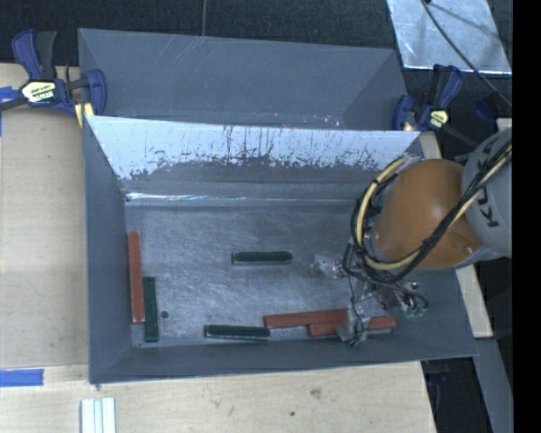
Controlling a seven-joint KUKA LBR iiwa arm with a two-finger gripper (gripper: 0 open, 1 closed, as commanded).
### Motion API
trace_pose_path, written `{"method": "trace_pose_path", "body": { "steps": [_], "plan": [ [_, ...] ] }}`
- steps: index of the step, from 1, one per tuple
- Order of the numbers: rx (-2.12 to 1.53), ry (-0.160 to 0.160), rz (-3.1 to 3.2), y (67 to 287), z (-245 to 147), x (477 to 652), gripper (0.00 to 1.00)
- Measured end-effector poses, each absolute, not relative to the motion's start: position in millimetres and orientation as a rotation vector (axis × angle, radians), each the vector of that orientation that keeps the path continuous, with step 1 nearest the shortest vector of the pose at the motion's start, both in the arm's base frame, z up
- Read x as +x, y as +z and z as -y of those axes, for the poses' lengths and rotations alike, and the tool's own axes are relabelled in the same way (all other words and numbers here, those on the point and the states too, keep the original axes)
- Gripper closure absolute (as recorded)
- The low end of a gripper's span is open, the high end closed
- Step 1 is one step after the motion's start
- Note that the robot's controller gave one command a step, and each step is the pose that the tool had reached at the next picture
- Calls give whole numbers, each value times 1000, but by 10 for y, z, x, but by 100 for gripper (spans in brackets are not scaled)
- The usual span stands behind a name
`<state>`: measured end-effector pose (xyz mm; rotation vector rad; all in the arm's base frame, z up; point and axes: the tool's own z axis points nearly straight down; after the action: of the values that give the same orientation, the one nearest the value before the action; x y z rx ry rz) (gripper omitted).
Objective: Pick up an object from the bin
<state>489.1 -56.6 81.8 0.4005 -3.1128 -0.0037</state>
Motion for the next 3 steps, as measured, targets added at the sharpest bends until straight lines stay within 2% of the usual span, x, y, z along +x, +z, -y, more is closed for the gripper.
{"method": "trace_pose_path", "body": {
  "steps": [1, 2, 3],
  "plan": [
    [402, 1, 3117, 833, 581, 4904, 100],
    [403, 1, 3117, 834, 580, 4905, 0],
    [404, 1, 3118, 840, 580, 4909, 100]
  ]
}}
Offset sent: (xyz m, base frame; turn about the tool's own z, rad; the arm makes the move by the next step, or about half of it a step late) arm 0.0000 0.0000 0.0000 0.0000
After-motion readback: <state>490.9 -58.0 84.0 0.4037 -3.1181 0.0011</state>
